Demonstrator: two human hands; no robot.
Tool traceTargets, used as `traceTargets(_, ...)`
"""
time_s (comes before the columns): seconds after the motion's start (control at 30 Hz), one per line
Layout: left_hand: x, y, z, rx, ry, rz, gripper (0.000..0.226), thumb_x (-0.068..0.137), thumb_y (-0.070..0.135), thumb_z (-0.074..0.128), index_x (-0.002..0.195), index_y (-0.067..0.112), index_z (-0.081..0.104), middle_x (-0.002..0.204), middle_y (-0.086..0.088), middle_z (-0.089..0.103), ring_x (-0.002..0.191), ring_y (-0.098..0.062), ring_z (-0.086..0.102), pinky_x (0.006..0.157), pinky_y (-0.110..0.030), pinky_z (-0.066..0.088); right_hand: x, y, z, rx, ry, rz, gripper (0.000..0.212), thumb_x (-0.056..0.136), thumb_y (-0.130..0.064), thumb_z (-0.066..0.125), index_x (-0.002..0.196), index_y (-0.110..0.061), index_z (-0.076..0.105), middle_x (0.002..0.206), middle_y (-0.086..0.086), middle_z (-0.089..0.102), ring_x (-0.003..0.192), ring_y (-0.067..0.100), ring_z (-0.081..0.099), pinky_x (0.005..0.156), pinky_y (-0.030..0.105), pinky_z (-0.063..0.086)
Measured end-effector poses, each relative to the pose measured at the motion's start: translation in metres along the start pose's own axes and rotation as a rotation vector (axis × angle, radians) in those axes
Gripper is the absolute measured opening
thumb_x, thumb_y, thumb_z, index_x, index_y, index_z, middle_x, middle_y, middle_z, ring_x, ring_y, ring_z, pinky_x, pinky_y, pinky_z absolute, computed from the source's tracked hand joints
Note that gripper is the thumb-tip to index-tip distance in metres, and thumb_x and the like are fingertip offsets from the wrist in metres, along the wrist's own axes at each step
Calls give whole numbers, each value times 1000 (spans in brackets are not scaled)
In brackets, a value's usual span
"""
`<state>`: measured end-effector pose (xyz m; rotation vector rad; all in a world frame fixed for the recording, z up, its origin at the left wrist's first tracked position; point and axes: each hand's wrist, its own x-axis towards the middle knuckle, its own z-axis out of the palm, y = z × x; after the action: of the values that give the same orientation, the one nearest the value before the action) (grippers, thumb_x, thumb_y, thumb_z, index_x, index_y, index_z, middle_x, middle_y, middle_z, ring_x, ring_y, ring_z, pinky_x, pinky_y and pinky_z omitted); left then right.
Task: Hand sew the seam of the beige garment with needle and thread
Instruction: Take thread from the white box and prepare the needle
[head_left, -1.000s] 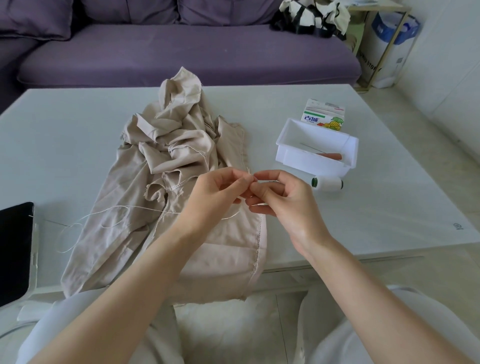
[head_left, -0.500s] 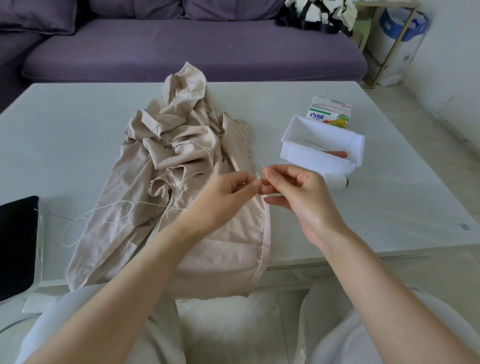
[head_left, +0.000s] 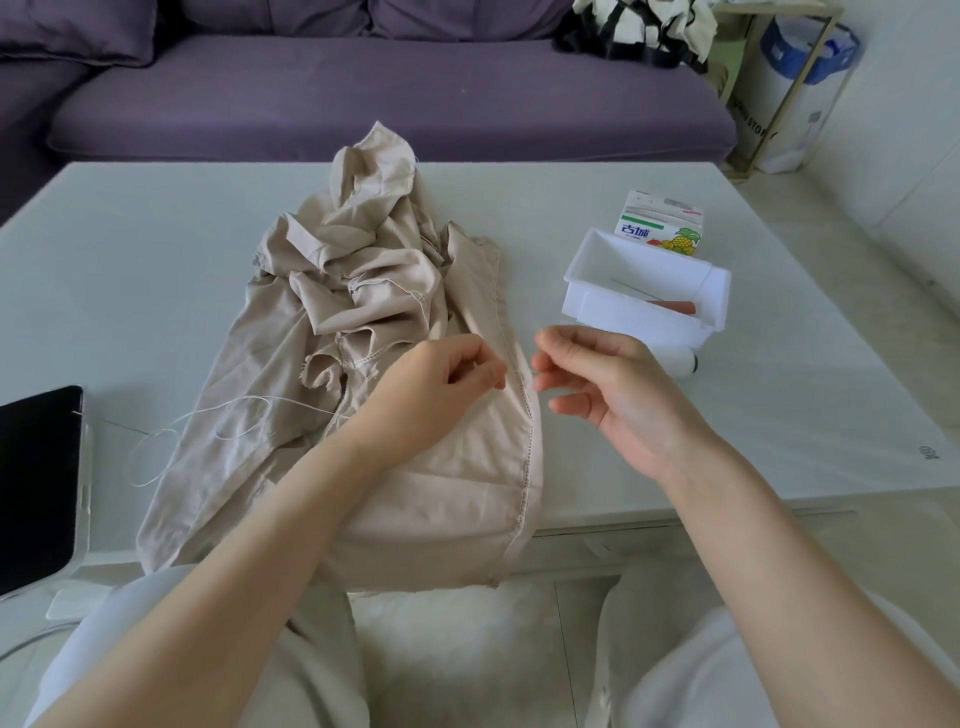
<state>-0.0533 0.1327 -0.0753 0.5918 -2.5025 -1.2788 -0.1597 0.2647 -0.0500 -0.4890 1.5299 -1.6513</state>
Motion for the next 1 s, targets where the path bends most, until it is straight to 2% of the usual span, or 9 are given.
traceTargets(0.13, 1, 3, -8, -186, 95, -20, 28, 97, 19, 49, 69, 18, 51, 42, 14, 33, 39, -4, 27, 43, -14, 23, 2, 11, 2, -240, 58, 36, 8, 89, -7, 62, 84, -4, 67, 63, 0, 68, 58, 10, 66, 55, 19, 53)
traceTargets(0.27, 1, 8, -11, -188, 122, 44, 26, 97, 19, 50, 71, 17, 52, 45, 13, 33, 41, -3, 30, 43, -11, 25, 1, 15, 4, -263, -1, 102, 6, 88, -8, 65, 85, -3, 68, 64, 1, 69, 59, 11, 68, 57, 18, 53)
traceTargets(0.4, 6, 6, -7, -150, 112, 64, 23, 96, 18, 52, 73, 19, 54, 58, 7, 38, 48, -2, 34, 50, -13, 29, -3, 13, 8, -247, -154, 156, 6, 87, -9, 64, 84, -7, 70, 64, 0, 70, 59, 7, 67, 57, 15, 52)
traceTargets(0.57, 12, 1, -4, -169, 106, 71, 25, 96, 16, 52, 72, 22, 52, 60, 1, 40, 51, -3, 33, 52, -15, 29, -5, 12, 13, -204, -240, 186, 5, 82, -14, 66, 81, -12, 70, 67, -4, 68, 55, 2, 59, 52, 14, 49)
traceTargets(0.67, 12, -1, -1, -115, 96, 43, 23, 95, 17, 53, 72, 21, 54, 64, -5, 43, 56, -4, 33, 55, -17, 30, -4, 13, 13, -165, -188, 205, 4, 82, -15, 66, 78, -15, 67, 64, -7, 62, 53, -1, 55, 49, 11, 44)
traceTargets(0.8, 9, -6, 5, 10, 17, -24, 17, 92, 17, 58, 82, 5, 63, 76, -8, 60, 68, -8, 46, 67, -22, 40, -1, 15, 12, -62, -107, 224, 9, 83, -12, 65, 75, -17, 66, 60, -16, 61, 54, -4, 53, 49, 8, 41)
traceTargets(0.87, 7, -7, 8, 36, 93, -1, 5, 87, 13, 64, 83, 10, 62, 83, 1, 57, 82, -14, 52, 79, -26, 41, 1, 14, 11, 38, -58, 218, 4, 77, -13, 68, 74, -16, 68, 59, -15, 60, 55, -1, 50, 48, 8, 41)
traceTargets(0.9, 6, -7, 8, 43, 173, 19, 6, 85, 9, 65, 86, 14, 62, 85, 5, 55, 88, -16, 53, 82, -27, 42, 1, 14, 11, 86, -26, 215, 2, 75, -15, 69, 73, -16, 70, 59, -14, 58, 56, 0, 49, 47, 8, 40)
traceTargets(1.0, 1, -1, 5, -147, 307, 26, 13, 79, 13, 60, 86, 24, 64, 89, 7, 56, 93, -12, 53, 82, -21, 42, 4, 15, 11, 175, 60, 183, 12, 80, -16, 68, 70, -18, 74, 61, -10, 51, 57, 2, 45, 46, 9, 40)
